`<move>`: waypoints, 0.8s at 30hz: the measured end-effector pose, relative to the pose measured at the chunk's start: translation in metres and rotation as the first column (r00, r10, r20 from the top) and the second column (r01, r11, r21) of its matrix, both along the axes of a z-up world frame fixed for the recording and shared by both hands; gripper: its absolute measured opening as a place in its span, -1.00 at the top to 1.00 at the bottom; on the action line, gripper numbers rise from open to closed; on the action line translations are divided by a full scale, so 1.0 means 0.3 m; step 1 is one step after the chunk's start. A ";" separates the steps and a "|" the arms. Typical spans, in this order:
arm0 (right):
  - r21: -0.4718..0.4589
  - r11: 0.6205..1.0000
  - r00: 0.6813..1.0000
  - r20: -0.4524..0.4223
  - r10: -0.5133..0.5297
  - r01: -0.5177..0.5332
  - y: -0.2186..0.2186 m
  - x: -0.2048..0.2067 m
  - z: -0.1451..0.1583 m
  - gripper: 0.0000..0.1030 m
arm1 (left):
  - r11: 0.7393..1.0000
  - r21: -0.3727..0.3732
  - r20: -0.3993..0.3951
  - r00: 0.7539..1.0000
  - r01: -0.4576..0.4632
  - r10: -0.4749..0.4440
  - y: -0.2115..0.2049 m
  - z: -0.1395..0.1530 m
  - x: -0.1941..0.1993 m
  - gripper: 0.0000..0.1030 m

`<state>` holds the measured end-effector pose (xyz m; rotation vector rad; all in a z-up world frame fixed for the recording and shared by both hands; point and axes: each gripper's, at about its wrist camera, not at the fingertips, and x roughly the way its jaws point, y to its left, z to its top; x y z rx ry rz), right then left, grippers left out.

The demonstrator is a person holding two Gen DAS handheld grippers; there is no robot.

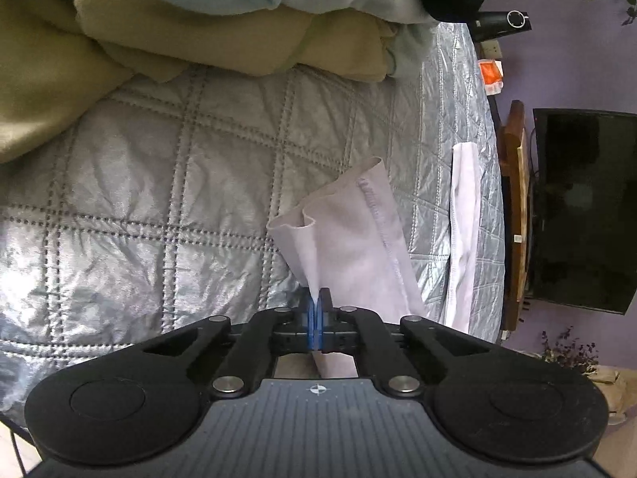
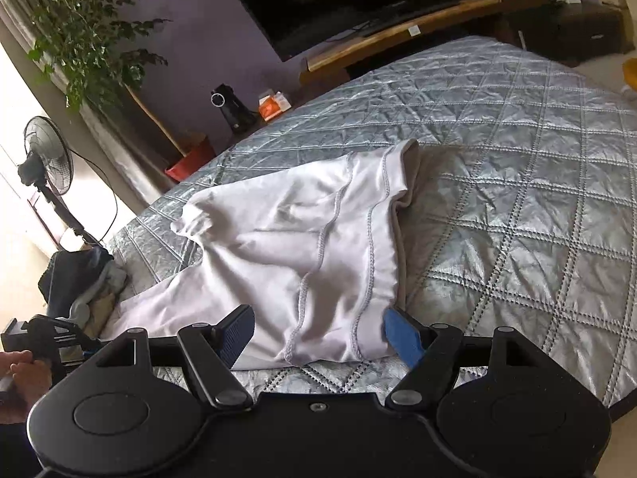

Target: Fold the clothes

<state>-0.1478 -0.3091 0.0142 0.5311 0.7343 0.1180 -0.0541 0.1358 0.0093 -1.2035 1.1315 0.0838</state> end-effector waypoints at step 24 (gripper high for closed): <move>-0.170 0.981 0.993 0.051 0.106 -0.096 0.007 -0.037 -0.048 -0.13 | 0.996 0.069 0.021 0.999 0.049 -0.050 -0.034 0.024 0.052 0.98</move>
